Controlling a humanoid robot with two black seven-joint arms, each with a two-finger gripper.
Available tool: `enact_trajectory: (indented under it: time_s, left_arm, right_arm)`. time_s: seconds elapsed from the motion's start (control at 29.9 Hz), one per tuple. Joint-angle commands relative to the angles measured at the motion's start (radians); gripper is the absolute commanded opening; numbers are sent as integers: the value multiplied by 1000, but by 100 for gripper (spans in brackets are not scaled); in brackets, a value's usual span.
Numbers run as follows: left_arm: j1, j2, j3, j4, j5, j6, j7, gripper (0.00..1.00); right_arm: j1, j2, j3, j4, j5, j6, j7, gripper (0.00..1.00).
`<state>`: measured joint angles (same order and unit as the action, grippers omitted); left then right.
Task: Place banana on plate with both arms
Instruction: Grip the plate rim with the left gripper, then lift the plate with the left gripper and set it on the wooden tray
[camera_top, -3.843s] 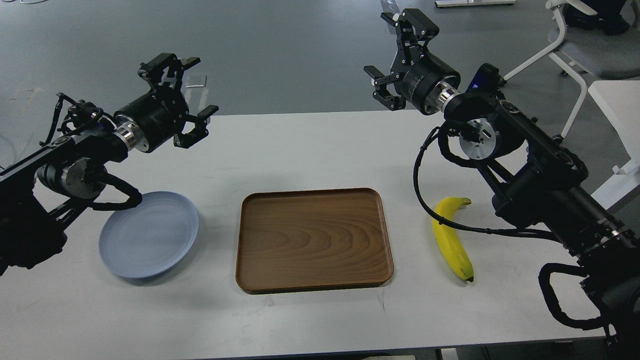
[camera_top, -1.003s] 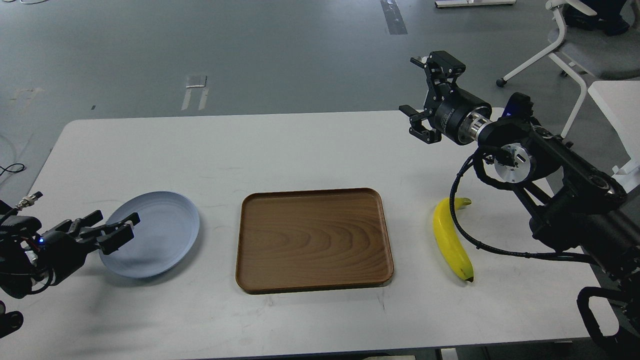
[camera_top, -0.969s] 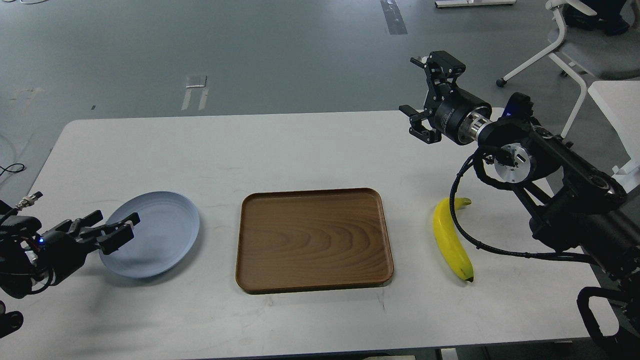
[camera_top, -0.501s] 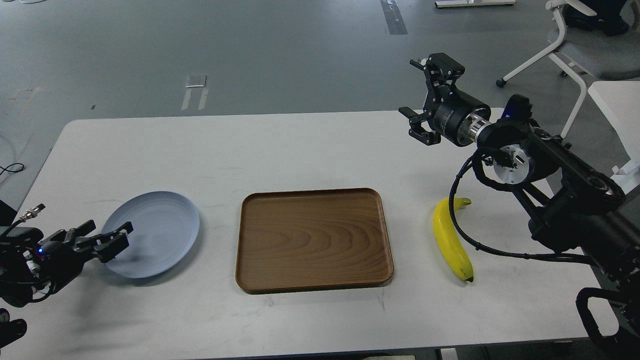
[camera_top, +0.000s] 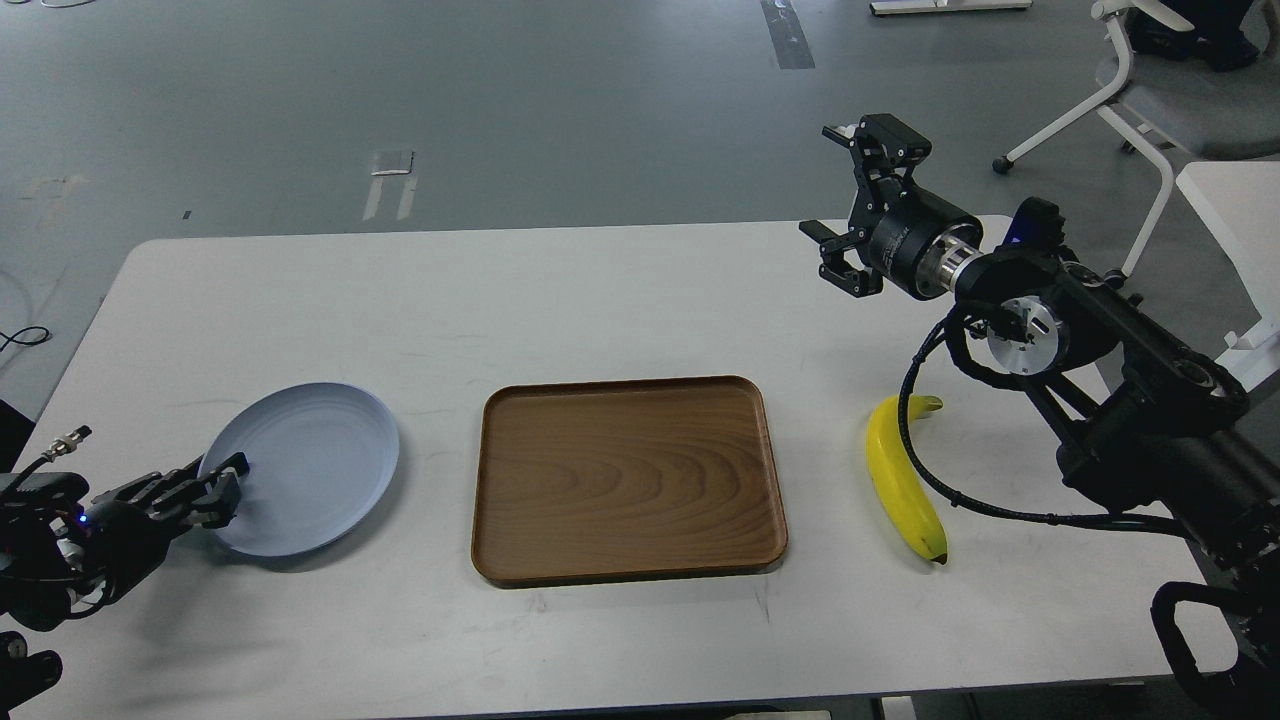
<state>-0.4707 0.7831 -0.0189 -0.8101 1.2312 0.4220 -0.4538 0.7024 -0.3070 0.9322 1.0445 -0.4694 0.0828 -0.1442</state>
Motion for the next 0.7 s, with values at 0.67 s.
enact_trajectory:
  time_s: [0.67]
  left_arm:
    - [-86,13,-10,-84,-29,-9,-35,0]
  right_arm:
    - [-1,-4,23,0,0,0,0,100]
